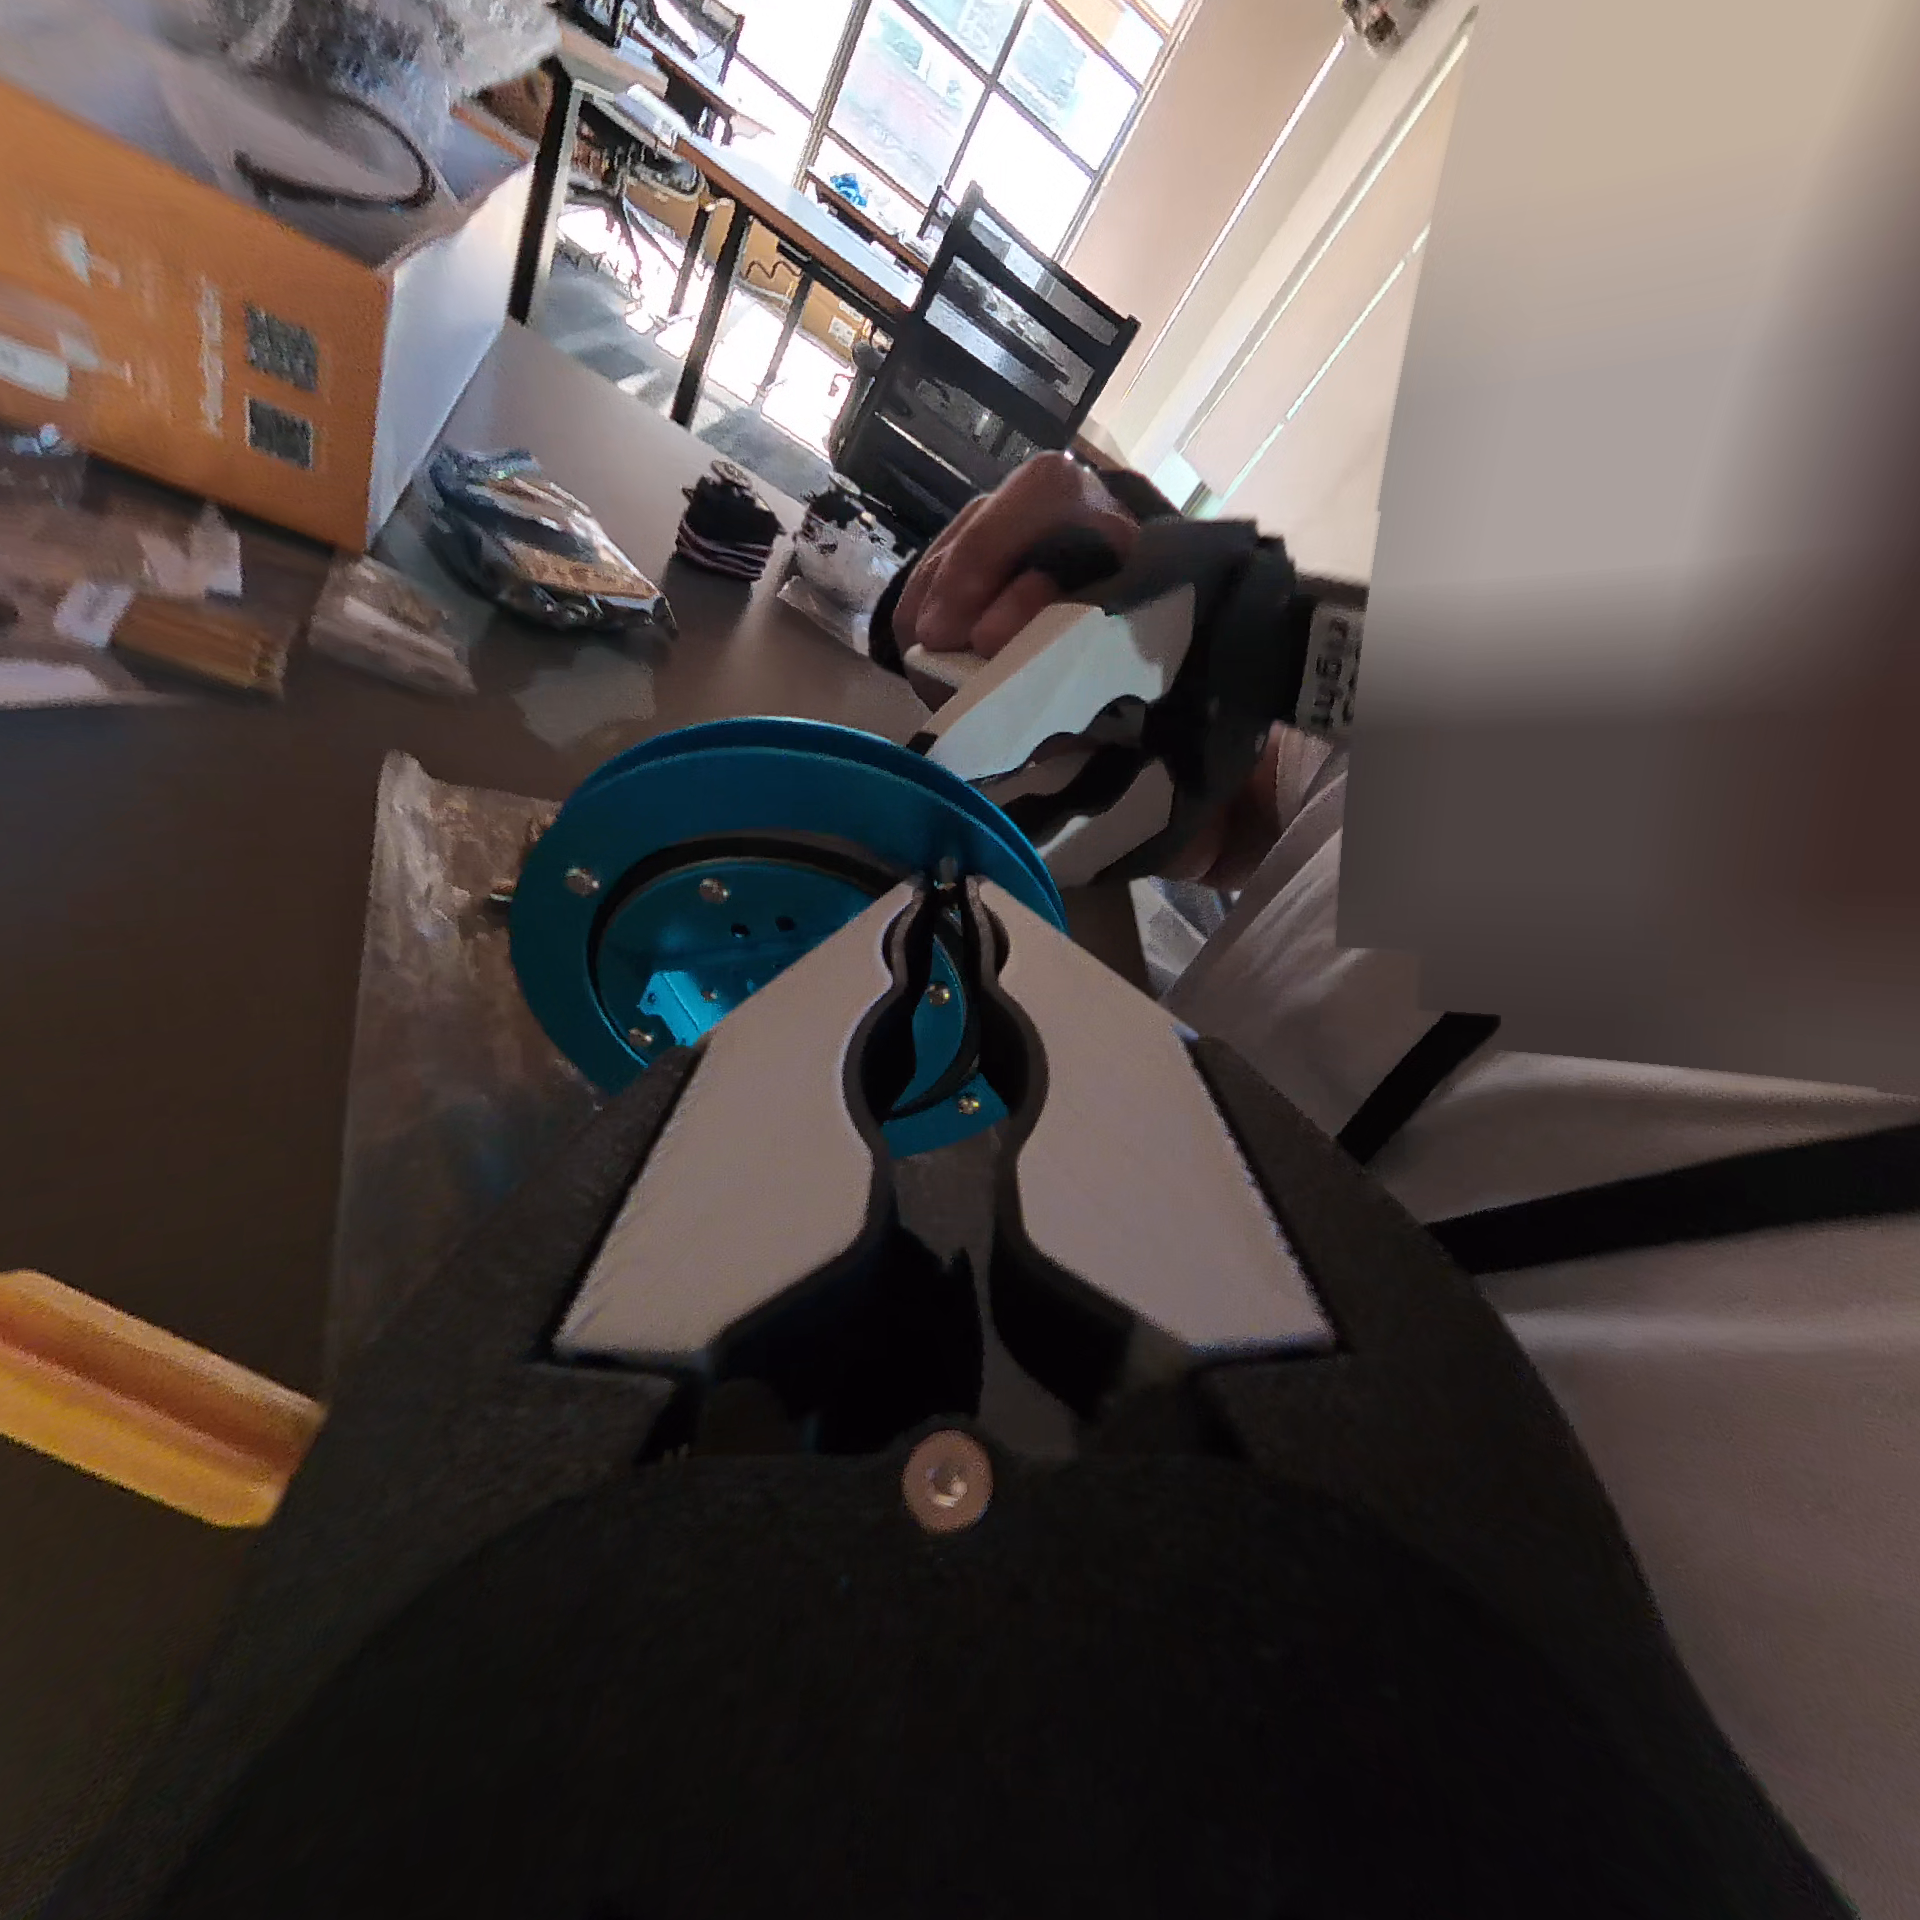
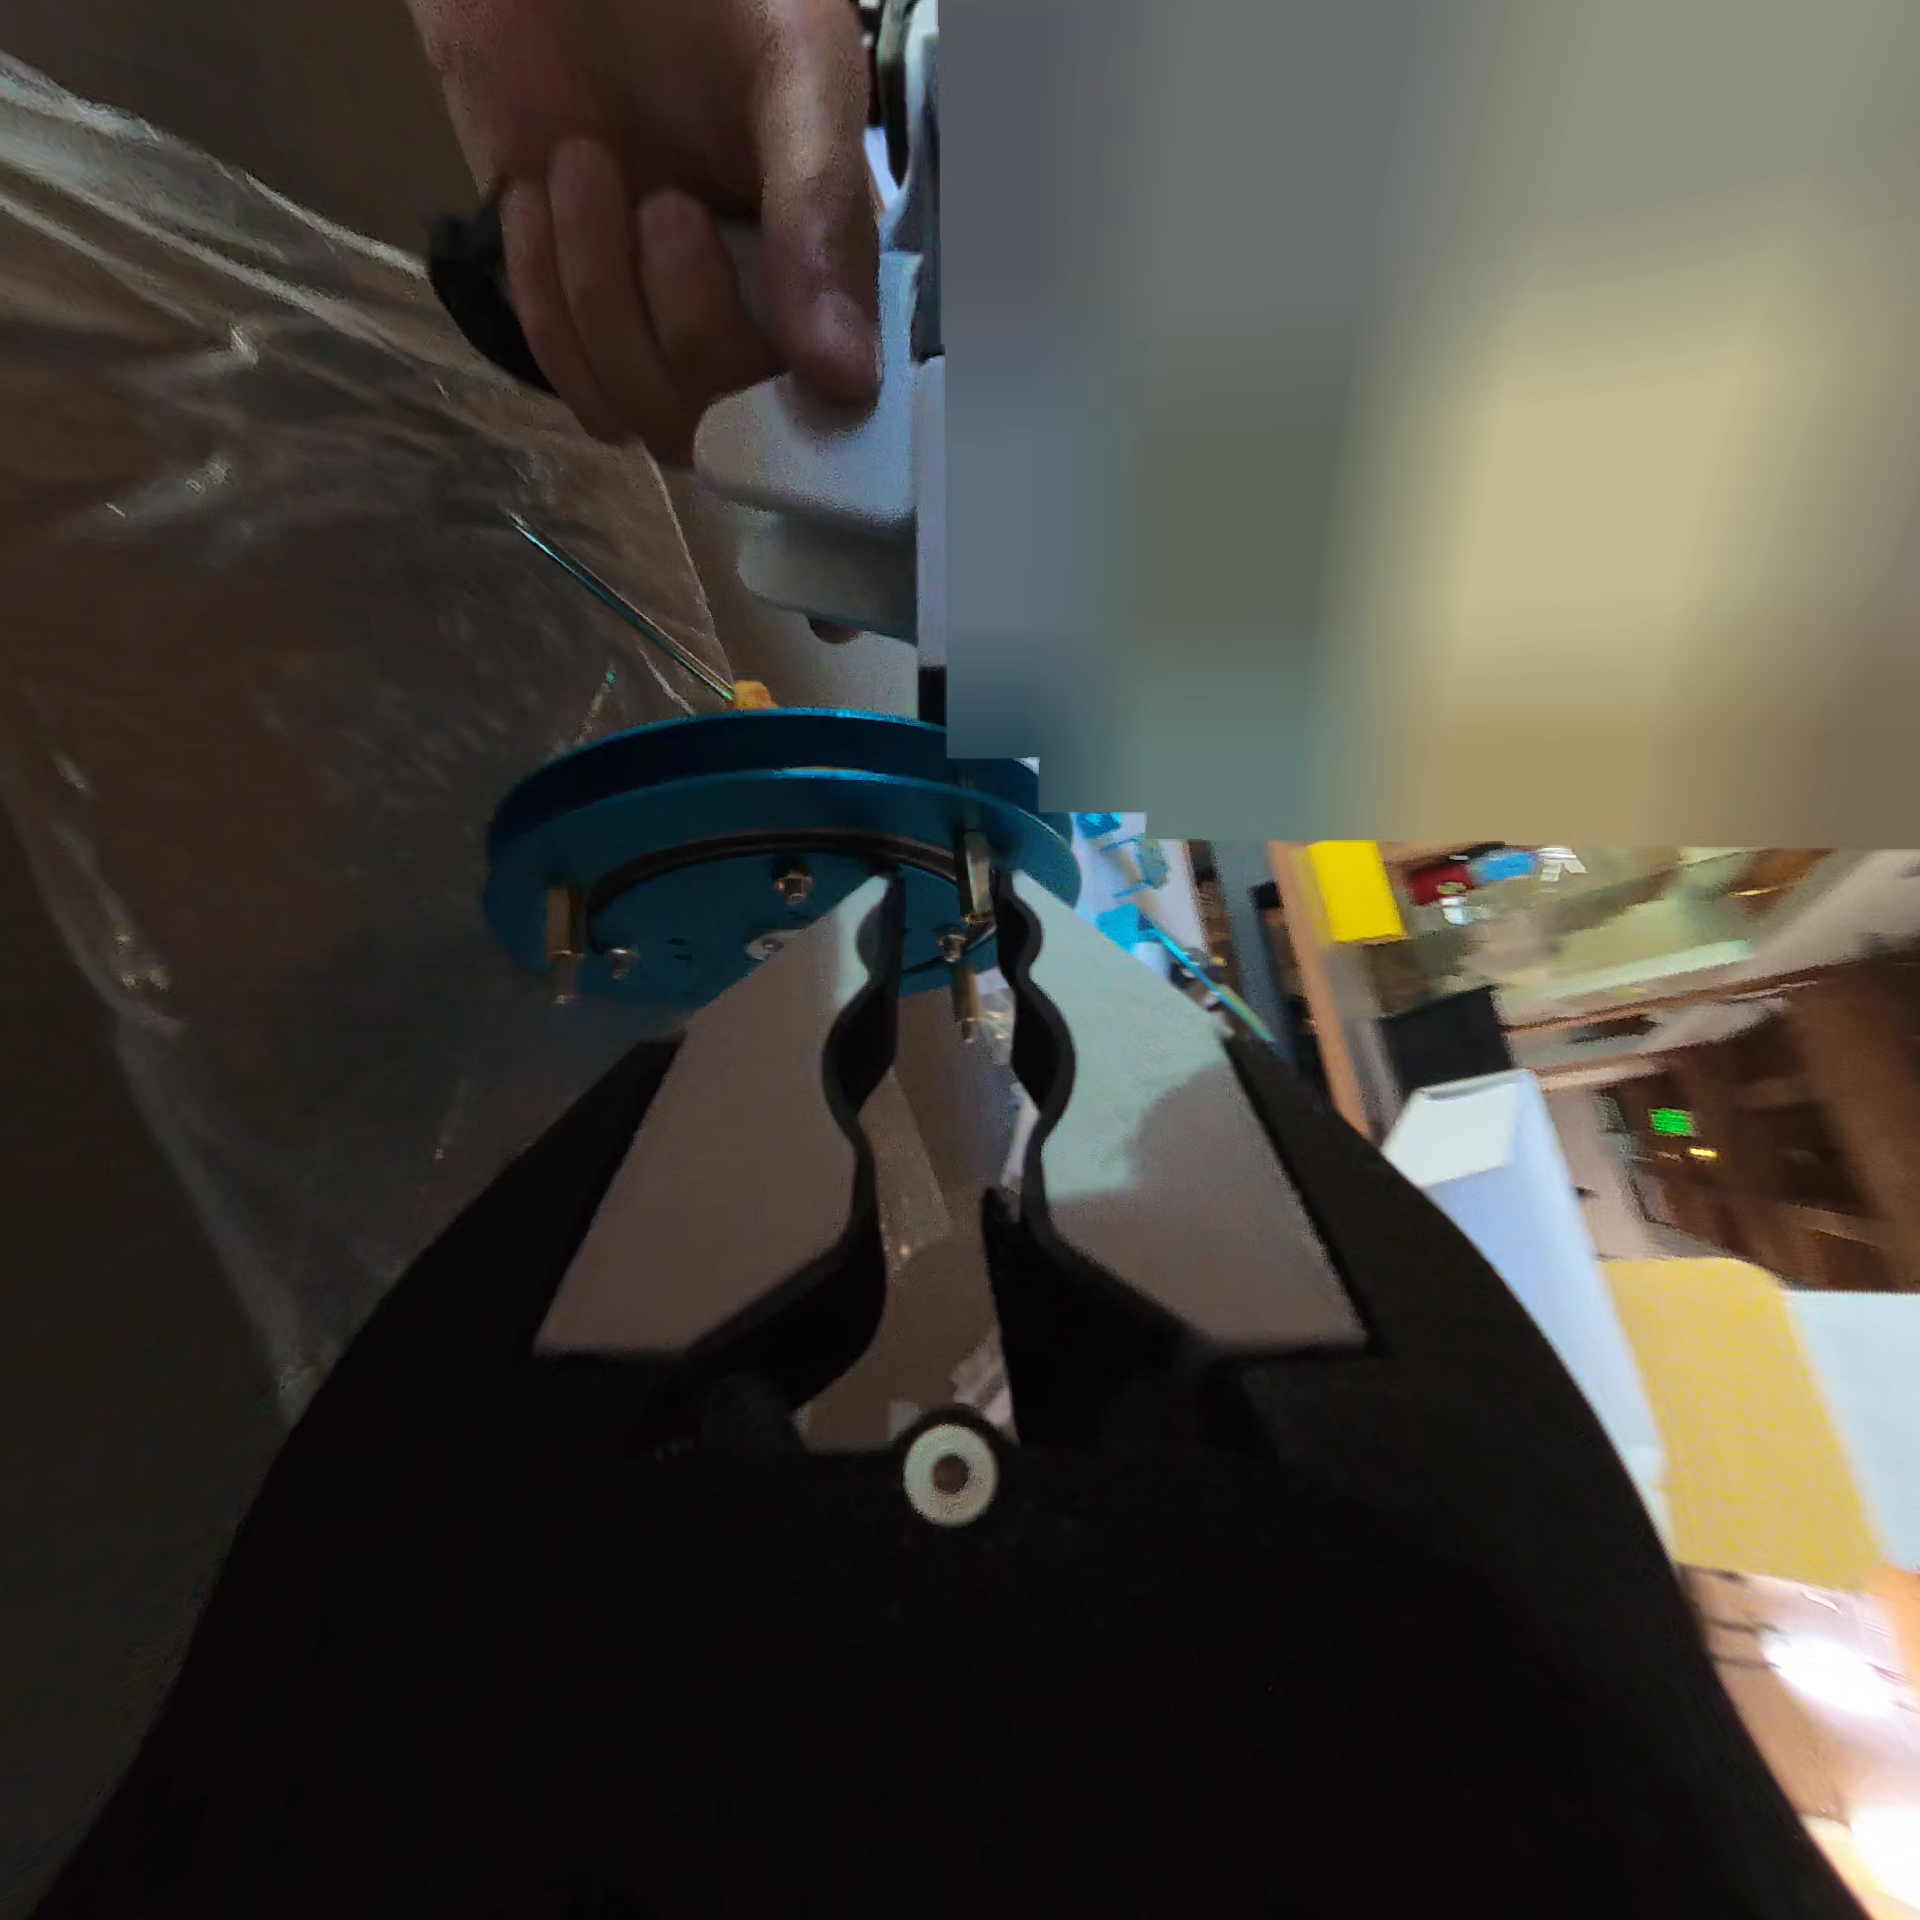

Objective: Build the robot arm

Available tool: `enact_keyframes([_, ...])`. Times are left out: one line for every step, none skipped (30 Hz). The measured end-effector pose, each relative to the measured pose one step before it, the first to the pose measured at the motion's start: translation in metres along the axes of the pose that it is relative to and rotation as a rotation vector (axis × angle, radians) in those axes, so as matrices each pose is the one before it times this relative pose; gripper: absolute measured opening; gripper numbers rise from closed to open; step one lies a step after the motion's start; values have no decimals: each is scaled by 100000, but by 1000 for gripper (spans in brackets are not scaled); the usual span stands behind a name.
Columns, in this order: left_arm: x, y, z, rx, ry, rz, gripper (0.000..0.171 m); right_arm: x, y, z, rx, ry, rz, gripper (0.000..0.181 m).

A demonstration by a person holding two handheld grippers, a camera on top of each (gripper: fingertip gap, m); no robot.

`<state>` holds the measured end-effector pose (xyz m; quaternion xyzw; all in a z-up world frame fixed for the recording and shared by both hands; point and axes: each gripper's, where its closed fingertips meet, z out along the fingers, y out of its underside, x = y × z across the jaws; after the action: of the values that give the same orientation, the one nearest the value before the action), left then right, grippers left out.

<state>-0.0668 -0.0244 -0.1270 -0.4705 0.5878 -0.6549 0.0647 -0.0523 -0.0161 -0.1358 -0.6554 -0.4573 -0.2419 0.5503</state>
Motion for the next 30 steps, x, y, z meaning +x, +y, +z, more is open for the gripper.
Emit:
enact_keyframes([60,58,12,-243,816,-3718,3,235,-1,17,-1726,3759,-3980,13])
enact_keyframes([99,92,35,-84,1153,-3445,3,413,-35,10,-1718,5242,-3924,7])
enact_keyframes([119,92,36,68,1181,-3163,3,163,-65,33,-1439,4280,-4626,5])
enact_keyframes([126,95,25,73,1205,-2214,3,56,-13,61,-1275,4096,-4905,6])
enact_keyframes([111,100,3,-110,928,-502,3,86,-13,3,-692,4437,-4739,5])
enact_keyframes([53,65,-20,-138,568,889,4,88,-6,-8,-242,4543,-4217,6])
enact_keyframes([-3,2,-44,-3,396,1651,4,105,20,-1,-99,4104,-3837,6])
enact_keyframes([-24,0,-61,121,710,1906,4,79,-44,-33,124,3080,-3654,6])
enact_keyframes([-13,-29,-63,546,915,1489,4,69,-88,-50,79,2376,-3081,5])
enact_keyframes([6,0,-64,680,1220,841,4,62,-26,15,-565,2302,-2428,5])
enact_keyframes([48,41,-86,341,1745,245,4,55,-52,29,-550,2274,-1688,5])
enact_keyframes([37,21,-127,125,1701,-617,4,54,-109,5,-335,2245,-1721,5])
enact_keyframes([21,-10,-118,176,1389,-1813,4,31,-89,-7,-428,2165,-2512,6])
enact_keyframes([-2,-26,-104,414,920,-2659,4,45,-65,13,-696,2063,-2946,6])
enact_keyframes([-41,-78,-70,862,265,-2871,4,51,-19,31,-1133,2151,-2915,6])
enact_keyframes([-44,-88,-45,1173,-189,-2233,4,51,18,16,-1150,2179,-3099,7])
enact_keyframes([-25,-32,8,690,-400,-940,4,35,21,18,-789,2185,-3255,7])
enact_keyframes([-30,-39,31,182,-801,85,4,43,87,1,-632,2133,-3046,8])
enact_keyframes([-53,-63,23,161,-1358,367,4,103,108,39,-699,2626,-2858,6])
enact_keyframes([-42,-36,25,-5,-1591,216,4,-9,68,17,-440,1692,-2619,6])
enact_keyframes([-8,17,8,-414,-1605,302,4,153,51,38,-869,2528,-2336,4])
enact_keyframes([-18,5,-21,-798,-2008,1411,4,28,-23,59,-539,1414,-2005,4])
enact_keyframes([-48,12,-25,-1206,-2628,3693,4,3,17,51,-590,251,-704,4])
enact_keyframes([-53,29,-49,-1635,-3051,5655,4,-49,8,46,-914,-1715,1022,4])
enact_keyframes([-31,56,-38,-2010,-2953,5997,4,-48,-36,-18,-592,-3170,2793,4])
enact_keyframes([-40,52,-38,-1701,-3056,5594,4,-74,-41,-22,-1096,-4119,3196,4])
enact_keyframes([-48,36,-17,-1364,-3147,5738,3,-116,18,-20,-2310,-5085,3711,4])
enact_keyframes([-57,19,-8,-1105,-3360,6231,3,-140,61,-30,-2872,-5626,4139,4])
enact_keyframes([-61,13,-10,-1035,-3461,6333,3,-147,38,0,-2125,-4832,4244,4])
enact_keyframes([-62,28,0,-1052,-3491,6336,3,-91,13,-20,-1388,-2709,1315,4])
